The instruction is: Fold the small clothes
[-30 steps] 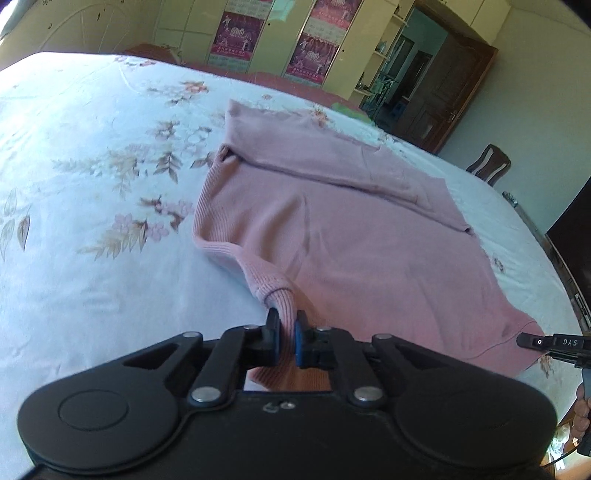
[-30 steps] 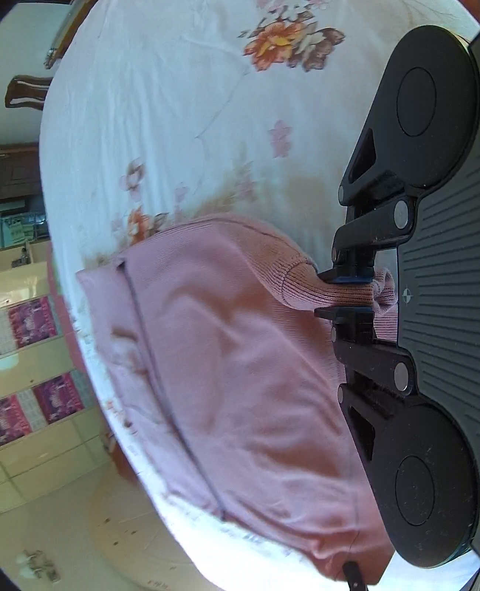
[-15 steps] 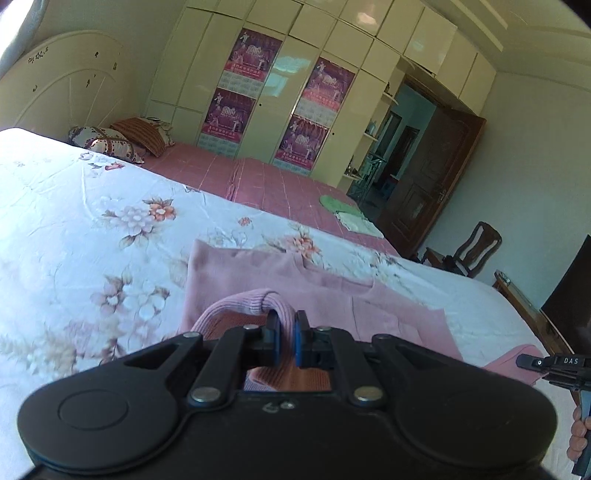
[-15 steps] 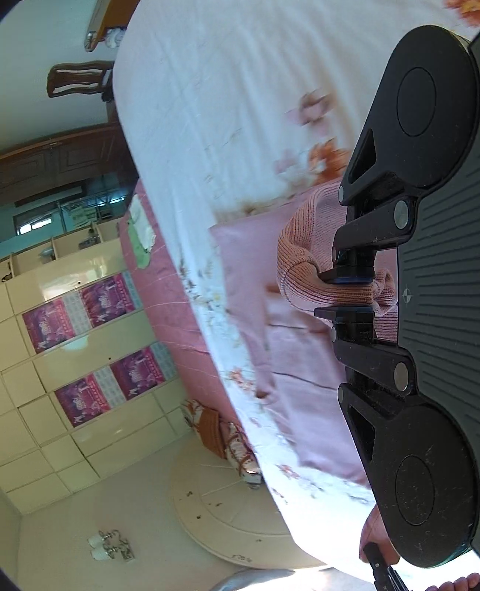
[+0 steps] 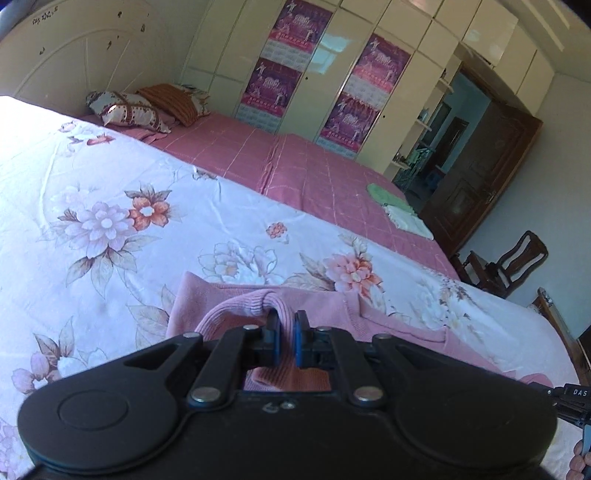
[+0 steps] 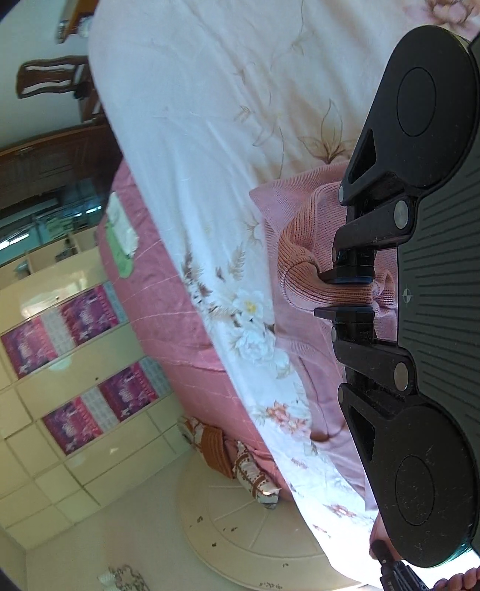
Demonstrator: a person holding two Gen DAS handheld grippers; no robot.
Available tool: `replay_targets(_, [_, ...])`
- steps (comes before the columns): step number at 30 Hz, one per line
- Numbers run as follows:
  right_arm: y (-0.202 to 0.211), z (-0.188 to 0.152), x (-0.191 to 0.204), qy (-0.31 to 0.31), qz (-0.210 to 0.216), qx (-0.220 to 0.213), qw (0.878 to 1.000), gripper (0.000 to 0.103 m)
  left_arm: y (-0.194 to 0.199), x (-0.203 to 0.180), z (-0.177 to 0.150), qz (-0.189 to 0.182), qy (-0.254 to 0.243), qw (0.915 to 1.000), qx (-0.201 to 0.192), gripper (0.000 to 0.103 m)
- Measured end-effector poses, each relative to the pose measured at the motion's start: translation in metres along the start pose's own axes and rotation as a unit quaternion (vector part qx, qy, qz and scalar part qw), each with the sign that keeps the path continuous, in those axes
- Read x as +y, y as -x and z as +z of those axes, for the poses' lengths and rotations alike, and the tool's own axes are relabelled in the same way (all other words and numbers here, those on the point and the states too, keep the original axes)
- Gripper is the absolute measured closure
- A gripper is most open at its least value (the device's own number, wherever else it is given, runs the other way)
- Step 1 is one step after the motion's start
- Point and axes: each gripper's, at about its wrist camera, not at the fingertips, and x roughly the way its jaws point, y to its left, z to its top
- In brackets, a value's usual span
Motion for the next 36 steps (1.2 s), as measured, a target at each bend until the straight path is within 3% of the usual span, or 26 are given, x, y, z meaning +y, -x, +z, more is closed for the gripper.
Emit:
replay_targets(1, [-0.008,0.002,-0.002,-0.001,-0.001,0.008,1.0,0.093,-0.006,0.0,0.0,0.014,-0.007,0.9999,-0.001,0.095])
replay_targets(4, [-0.027,0.007,-0.014,-0.029,-0.011,0.026,0.999,0.092,-0.023,0.005,0.003,0.044,-0.002,0.999,0.008,0.074])
replay_targets(5, [-0.03,0.009,-0.019,-0.041,-0.01,0.026,0.999,0.082,-0.025,0.006,0.006,0.056,0.001,0.9984,0.003,0.059])
replay_targets(6, [-0.03,0.012,-0.021,-0.047,-0.018,0.02,0.999,0.059,-0.023,0.008,0.008,0.065,-0.001,0.9978,-0.009,0.045])
replay_targets(8, [-0.026,0.017,-0.023,-0.034,-0.04,-0.01,0.999,0.026,-0.018,0.009,0.012,0.074,-0.012,0.9969,-0.025,0.042])
replay_targets(11, [-0.023,0.023,-0.02,0.011,-0.048,-0.017,0.999,0.025,-0.012,0.009,0.011,0.069,-0.058,0.9958,-0.019,0.041])
replay_targets(15, [-0.033,0.016,-0.012,0.084,-0.06,-0.002,0.995,0.025,-0.016,0.006,-0.002,0.064,-0.145,0.9873,0.005,0.04])
replay_targets(20, [-0.059,0.002,0.0,0.14,-0.069,0.016,0.988,0.025,-0.045,0.0,-0.007,0.059,-0.178,0.9812,0.045,0.038])
replay_targets(22, [-0.071,-0.001,0.008,0.164,-0.065,0.026,0.984,0.026,-0.055,0.0,-0.008,0.059,-0.176,0.9812,0.053,0.043])
replay_targets(23, [-0.077,-0.002,0.011,0.178,-0.067,0.029,0.981,0.026,-0.06,0.001,-0.008,0.055,-0.172,0.9817,0.06,0.055])
replay_targets(24, [-0.082,-0.004,0.014,0.193,-0.074,0.031,0.978,0.042,-0.064,0.003,-0.009,0.053,-0.165,0.9825,0.068,0.073])
replay_targets(27, [-0.087,-0.007,0.015,0.208,-0.077,0.031,0.975,0.078,-0.062,0.001,-0.015,0.061,-0.163,0.9834,0.053,0.097])
replay_targets(29, [-0.087,-0.009,0.015,0.218,-0.077,0.028,0.973,0.092,-0.058,0.0,-0.019,0.064,-0.162,0.9839,0.039,0.098])
replay_targets(36, [-0.067,-0.002,-0.001,0.167,-0.095,-0.023,0.981,0.094,-0.033,0.012,-0.021,0.071,-0.119,0.9898,-0.034,0.099])
